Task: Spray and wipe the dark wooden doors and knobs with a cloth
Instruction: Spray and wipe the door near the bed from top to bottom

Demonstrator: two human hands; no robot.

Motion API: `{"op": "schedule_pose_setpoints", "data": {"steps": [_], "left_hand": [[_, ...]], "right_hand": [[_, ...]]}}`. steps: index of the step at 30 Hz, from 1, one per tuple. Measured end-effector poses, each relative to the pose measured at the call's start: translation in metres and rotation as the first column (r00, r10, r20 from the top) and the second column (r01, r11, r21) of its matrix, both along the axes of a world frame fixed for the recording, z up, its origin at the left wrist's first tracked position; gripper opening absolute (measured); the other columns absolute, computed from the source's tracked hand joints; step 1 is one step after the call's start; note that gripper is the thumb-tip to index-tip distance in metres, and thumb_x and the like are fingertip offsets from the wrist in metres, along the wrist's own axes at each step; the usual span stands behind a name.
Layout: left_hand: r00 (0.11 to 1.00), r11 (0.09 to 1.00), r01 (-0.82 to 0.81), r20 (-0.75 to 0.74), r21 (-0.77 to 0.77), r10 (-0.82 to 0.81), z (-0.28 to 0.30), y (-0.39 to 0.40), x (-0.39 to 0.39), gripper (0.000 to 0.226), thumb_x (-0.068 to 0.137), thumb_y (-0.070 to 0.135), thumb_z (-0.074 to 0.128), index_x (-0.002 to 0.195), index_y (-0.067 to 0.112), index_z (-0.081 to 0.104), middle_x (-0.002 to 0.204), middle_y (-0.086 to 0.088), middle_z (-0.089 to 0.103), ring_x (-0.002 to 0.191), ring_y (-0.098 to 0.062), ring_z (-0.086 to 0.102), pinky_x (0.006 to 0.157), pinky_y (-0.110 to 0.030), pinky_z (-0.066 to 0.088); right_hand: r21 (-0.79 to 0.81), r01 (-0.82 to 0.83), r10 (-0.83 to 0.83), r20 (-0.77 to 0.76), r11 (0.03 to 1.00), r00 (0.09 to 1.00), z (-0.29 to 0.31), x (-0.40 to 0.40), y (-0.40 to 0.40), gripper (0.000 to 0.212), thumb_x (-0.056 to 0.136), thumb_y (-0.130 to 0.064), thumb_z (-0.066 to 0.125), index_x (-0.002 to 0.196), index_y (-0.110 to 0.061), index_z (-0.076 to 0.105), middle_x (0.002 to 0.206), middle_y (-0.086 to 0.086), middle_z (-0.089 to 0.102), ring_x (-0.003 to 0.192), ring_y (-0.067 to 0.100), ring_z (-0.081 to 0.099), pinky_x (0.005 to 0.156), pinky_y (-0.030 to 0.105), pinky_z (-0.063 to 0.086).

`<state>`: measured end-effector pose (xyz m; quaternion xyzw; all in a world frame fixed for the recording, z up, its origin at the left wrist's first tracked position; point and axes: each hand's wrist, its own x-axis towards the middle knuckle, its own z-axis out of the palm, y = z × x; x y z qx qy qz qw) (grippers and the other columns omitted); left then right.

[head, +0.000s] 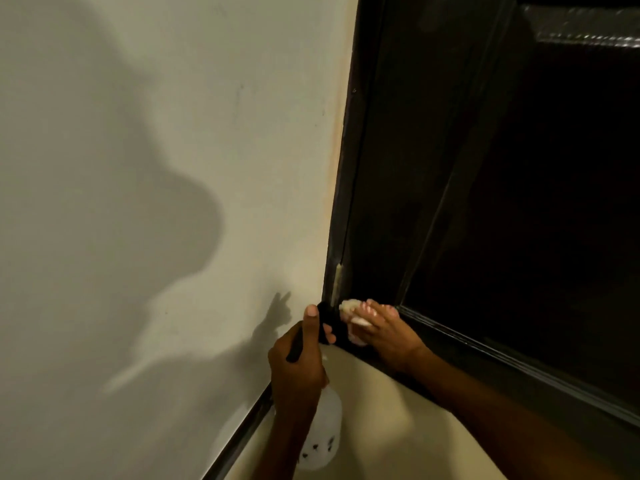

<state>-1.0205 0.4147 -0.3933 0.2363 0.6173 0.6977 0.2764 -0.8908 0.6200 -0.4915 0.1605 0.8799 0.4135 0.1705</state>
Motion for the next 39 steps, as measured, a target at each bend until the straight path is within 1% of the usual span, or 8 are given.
{"op": "schedule_pose_setpoints", "data": {"steps": [5, 9, 13, 17, 21, 27, 30, 39], "left_hand": [[1.000, 1.000, -0.014, 0.025, 0.003, 0.014, 0.000, -0.006, -0.015, 0.061, 0.094, 0.058, 0.047, 0.083, 0.006, 0.076, 0.076, -0.006, 0.076, 0.038, -0.020, 0.048, 0.041, -0.027, 0.042], [1.000, 1.000, 0.000, -0.009, 0.028, 0.001, 0.001, -0.009, -0.018, 0.061, 0.098, 0.055, 0.044, 0.083, 0.004, 0.075, 0.078, -0.004, 0.077, 0.039, -0.026, 0.047, 0.042, -0.026, 0.044], [1.000, 0.999, 0.024, -0.008, 0.023, -0.024, -0.003, -0.008, -0.016, 0.061, 0.096, 0.057, 0.045, 0.083, 0.006, 0.076, 0.076, -0.006, 0.076, 0.040, -0.025, 0.048, 0.041, -0.028, 0.041], [0.999, 0.998, 0.053, -0.013, 0.015, -0.053, -0.008, -0.011, -0.019, 0.059, 0.098, 0.056, 0.044, 0.083, 0.008, 0.075, 0.077, -0.007, 0.076, 0.038, -0.022, 0.046, 0.042, -0.028, 0.040], [0.997, 0.997, 0.068, -0.040, 0.031, -0.067, -0.012, -0.023, -0.026, 0.061, 0.098, 0.056, 0.041, 0.079, 0.009, 0.074, 0.078, -0.005, 0.076, 0.037, -0.023, 0.044, 0.044, -0.028, 0.042], [0.998, 0.999, 0.049, -0.038, -0.008, -0.049, -0.031, -0.027, -0.047, 0.055, 0.096, 0.060, 0.046, 0.083, 0.016, 0.077, 0.076, -0.008, 0.074, 0.042, -0.027, 0.047, 0.041, -0.027, 0.038], [0.998, 0.998, 0.061, -0.023, -0.007, -0.061, -0.039, -0.035, -0.045, 0.056, 0.096, 0.062, 0.046, 0.086, 0.016, 0.077, 0.079, -0.008, 0.075, 0.043, -0.027, 0.045, 0.041, -0.029, 0.038], [0.996, 0.991, 0.089, 0.034, -0.103, -0.086, -0.056, -0.033, -0.017, 0.062, 0.091, 0.064, 0.048, 0.081, 0.010, 0.077, 0.080, -0.005, 0.077, 0.043, -0.023, 0.052, 0.042, -0.028, 0.043]], "right_hand": [[0.138, 0.007, 0.076, -0.585, 0.990, 0.807, 0.092, -0.008, 0.005, 0.086, 0.083, -0.020, 0.057, 0.161, -0.025, 0.022, 0.170, 0.000, 0.005, 0.157, 0.028, 0.002, 0.124, 0.057, -0.005], [0.127, 0.054, 0.042, -0.651, 0.990, 0.758, 0.130, -0.029, 0.003, 0.086, 0.087, -0.024, 0.058, 0.162, -0.020, 0.017, 0.170, 0.006, 0.001, 0.155, 0.031, -0.014, 0.123, 0.059, -0.007], [0.068, 0.050, -0.004, -0.549, 0.996, 0.836, 0.091, -0.029, 0.010, 0.091, 0.088, -0.029, 0.057, 0.163, -0.019, 0.008, 0.168, 0.011, -0.010, 0.152, 0.035, -0.024, 0.120, 0.059, -0.017], [-0.036, 0.066, -0.074, -0.333, 0.997, 0.940, 0.010, -0.005, 0.006, 0.082, 0.089, -0.035, 0.055, 0.160, -0.018, 0.017, 0.166, 0.010, 0.012, 0.154, 0.032, 0.003, 0.119, 0.057, -0.021], [-0.136, 0.101, -0.108, -0.042, 0.986, 0.993, -0.049, 0.003, -0.009, 0.064, 0.084, -0.038, 0.051, 0.147, -0.027, 0.051, 0.155, 0.004, 0.046, 0.146, 0.028, 0.039, 0.122, 0.057, -0.014], [-0.116, 0.020, -0.010, 0.086, 0.993, 0.996, -0.086, -0.037, 0.002, 0.044, 0.091, -0.035, 0.043, 0.124, -0.034, 0.073, 0.145, -0.003, 0.058, 0.142, 0.026, 0.046, 0.124, 0.051, -0.013], [-0.139, -0.019, 0.031, 0.084, 0.990, 0.996, -0.094, -0.051, 0.001, 0.030, 0.081, -0.043, 0.066, 0.108, -0.040, 0.078, 0.134, -0.010, 0.066, 0.135, 0.022, 0.054, 0.126, 0.050, 0.000], [-0.213, 0.084, -0.074, 0.056, 0.973, 0.996, -0.108, 0.125, -0.018, 0.077, 0.066, -0.038, 0.087, 0.137, -0.023, 0.062, 0.140, 0.008, 0.061, 0.135, 0.035, 0.053, 0.124, 0.053, -0.007]]}}
